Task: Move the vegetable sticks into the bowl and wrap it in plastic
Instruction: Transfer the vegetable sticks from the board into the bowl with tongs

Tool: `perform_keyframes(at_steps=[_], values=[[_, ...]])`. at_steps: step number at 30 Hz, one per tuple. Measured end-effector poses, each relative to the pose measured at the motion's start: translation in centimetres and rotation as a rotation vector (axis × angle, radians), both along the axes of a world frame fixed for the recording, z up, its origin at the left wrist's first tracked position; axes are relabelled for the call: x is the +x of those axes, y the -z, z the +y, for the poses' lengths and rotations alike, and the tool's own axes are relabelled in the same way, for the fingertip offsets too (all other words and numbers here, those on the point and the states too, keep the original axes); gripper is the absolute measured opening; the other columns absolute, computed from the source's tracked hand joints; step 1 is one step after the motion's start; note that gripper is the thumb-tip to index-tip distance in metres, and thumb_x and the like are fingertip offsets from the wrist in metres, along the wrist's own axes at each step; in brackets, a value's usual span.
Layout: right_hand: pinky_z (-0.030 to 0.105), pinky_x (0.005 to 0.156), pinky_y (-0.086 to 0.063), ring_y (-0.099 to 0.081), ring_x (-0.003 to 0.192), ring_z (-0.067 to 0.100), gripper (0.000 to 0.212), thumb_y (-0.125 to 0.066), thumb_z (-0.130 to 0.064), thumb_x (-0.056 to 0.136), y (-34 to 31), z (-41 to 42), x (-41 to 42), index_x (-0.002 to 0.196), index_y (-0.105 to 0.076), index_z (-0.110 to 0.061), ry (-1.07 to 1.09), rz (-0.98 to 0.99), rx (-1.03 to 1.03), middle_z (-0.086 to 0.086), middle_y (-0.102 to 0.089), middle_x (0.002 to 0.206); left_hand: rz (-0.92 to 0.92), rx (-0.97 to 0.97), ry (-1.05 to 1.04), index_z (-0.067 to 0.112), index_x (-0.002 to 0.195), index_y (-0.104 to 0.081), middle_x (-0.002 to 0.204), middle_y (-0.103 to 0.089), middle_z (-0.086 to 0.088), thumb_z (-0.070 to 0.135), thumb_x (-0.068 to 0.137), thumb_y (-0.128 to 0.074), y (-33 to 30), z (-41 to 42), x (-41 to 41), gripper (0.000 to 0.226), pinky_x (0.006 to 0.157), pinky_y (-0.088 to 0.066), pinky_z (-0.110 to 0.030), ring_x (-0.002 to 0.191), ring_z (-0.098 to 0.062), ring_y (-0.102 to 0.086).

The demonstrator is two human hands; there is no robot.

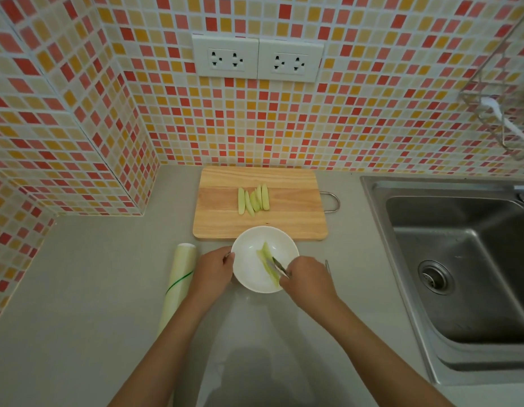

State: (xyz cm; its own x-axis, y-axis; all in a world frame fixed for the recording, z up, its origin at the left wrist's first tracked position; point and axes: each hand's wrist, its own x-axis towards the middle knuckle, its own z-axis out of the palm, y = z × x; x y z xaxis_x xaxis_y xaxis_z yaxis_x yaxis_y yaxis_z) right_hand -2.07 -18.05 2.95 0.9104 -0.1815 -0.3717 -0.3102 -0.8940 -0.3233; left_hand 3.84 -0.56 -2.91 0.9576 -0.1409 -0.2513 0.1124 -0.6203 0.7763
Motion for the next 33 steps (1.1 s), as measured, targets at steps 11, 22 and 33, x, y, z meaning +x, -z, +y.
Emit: perform_keyframes(at_steps=[11,22,33], values=[[0.025,0.043,-0.023,-0.049,0.066,0.022,0.038,-0.059,-0.021,0.086,-0.7,-1.2,11.9,0.055,-0.038,-0.017,0.173,-0.183,0.037,-0.003,-0.045,0.061,0.006,0.008,0.017,0.018,0.077,-0.064,0.058,-0.059,0.006,0.014,0.095,-0.043,0.1,0.0,0.2,0.028,0.063,-0.049,-0.034,0.060,-0.020,-0.057],[0.026,0.042,-0.021,-0.043,0.056,0.018,0.038,-0.054,-0.006,0.085,1.7,-1.0,13.2,0.053,-0.036,-0.013,0.199,-0.174,0.060,-0.002,-0.039,0.056,0.001,0.014,0.009,0.012,0.094,-0.070,0.066,-0.064,0.003,0.016,0.096,-0.042,0.2,0.0,0.2,0.028,0.072,-0.054,-0.041,0.063,-0.022,-0.060],[0.029,0.045,-0.024,-0.041,0.052,0.020,0.023,-0.057,-0.017,0.081,0.3,-0.7,-0.4,0.060,-0.054,-0.008,0.044,-0.079,0.102,0.005,-0.041,0.053,0.003,0.011,-0.002,0.010,0.097,-0.070,0.070,-0.066,-0.003,0.015,0.096,-0.042,0.1,-0.1,0.2,0.029,0.075,-0.053,-0.040,0.066,-0.026,-0.060]])
